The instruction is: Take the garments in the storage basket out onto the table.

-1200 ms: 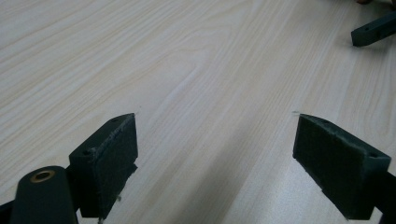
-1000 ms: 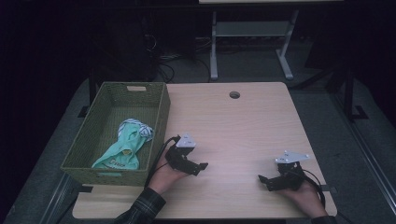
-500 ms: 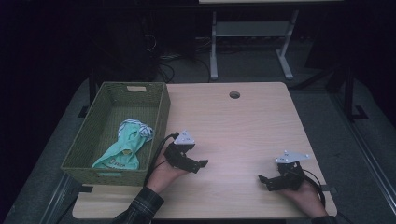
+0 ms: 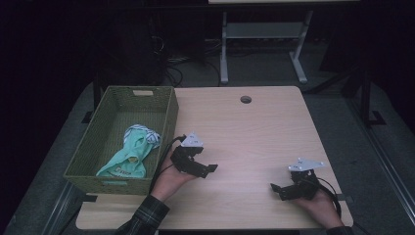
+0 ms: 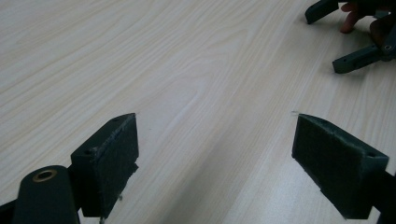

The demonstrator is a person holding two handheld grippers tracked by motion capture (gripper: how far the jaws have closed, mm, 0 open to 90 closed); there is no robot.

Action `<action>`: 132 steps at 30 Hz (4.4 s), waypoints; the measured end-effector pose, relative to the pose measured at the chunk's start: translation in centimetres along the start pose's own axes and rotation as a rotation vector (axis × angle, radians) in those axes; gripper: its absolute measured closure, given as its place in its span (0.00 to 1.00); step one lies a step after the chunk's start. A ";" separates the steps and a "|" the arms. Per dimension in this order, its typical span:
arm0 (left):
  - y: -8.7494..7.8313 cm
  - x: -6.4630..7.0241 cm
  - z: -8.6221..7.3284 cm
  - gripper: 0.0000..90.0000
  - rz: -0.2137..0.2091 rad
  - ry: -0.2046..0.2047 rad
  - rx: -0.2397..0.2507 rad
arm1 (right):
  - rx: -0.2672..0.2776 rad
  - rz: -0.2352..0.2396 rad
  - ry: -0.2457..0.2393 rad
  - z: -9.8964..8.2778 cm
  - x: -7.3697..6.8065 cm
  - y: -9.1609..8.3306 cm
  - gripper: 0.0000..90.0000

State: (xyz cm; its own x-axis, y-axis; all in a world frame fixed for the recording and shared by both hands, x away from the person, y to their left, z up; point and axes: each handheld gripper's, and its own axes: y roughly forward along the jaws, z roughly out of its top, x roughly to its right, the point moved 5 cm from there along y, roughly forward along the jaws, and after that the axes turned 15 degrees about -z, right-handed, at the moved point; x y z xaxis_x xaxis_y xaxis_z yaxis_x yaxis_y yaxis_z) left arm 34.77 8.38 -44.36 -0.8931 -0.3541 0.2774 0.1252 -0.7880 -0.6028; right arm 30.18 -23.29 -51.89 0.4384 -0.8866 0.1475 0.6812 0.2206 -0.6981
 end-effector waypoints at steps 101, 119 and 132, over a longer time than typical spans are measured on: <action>-10.2 -2.5 2.1 0.16 0.119 0.002 -0.032 | -0.002 0.002 -0.002 0.0 0.0 0.0 0.00; -13.2 -3.9 1.1 0.16 0.189 -0.042 0.002 | -0.003 0.003 -0.002 0.0 0.0 0.0 0.00; -15.8 -5.6 -0.4 0.16 0.269 -0.091 0.022 | 0.000 0.001 -0.005 0.0 0.1 0.0 0.00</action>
State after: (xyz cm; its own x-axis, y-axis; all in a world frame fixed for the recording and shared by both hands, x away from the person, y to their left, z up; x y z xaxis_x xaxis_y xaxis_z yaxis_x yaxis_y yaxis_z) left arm 37.60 23.05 -36.69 -0.7842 -0.5949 0.1765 0.3627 -0.6703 -0.6475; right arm 30.18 -23.35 -51.88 0.4422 -0.8842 0.1505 0.6808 0.2217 -0.6981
